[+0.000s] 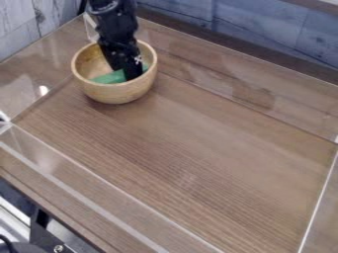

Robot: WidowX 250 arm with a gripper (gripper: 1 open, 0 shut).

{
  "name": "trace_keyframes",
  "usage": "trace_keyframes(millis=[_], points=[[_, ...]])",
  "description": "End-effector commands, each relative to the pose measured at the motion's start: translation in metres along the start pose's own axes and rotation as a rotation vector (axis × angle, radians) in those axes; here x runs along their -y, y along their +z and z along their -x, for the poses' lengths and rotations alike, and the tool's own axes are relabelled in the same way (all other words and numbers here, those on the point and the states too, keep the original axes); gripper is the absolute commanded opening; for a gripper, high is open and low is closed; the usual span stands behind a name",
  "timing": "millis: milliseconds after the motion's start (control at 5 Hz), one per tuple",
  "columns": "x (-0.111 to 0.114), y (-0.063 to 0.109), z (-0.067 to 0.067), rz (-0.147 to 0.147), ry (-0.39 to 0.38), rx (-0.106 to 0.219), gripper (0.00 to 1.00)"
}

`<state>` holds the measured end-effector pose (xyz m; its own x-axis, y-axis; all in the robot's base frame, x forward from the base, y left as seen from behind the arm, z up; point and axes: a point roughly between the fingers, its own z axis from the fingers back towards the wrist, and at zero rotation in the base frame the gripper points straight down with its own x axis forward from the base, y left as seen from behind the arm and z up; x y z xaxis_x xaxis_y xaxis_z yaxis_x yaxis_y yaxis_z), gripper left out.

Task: Put green stick into wooden bowl

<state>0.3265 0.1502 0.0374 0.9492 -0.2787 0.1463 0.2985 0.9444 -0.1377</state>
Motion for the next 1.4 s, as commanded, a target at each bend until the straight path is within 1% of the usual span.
trace_keyframes(millis=[0, 200, 400, 800, 1000, 1200], points=[[-0.001, 0.025, -0.004, -0.032, 0.037, 0.049, 0.0], [0.002, 0.026, -0.006, -0.012, 0.015, 0.054, 1.0], [0.005, 0.028, -0.009, 0.006, -0.008, 0.064, 1.0], [0.028, 0.045, -0.015, 0.029, -0.009, 0.096, 1.0], [0.017, 0.048, -0.018, 0.039, -0.006, 0.11, 1.0], [0.004, 0.049, -0.02, 0.056, -0.006, 0.113, 1.0]])
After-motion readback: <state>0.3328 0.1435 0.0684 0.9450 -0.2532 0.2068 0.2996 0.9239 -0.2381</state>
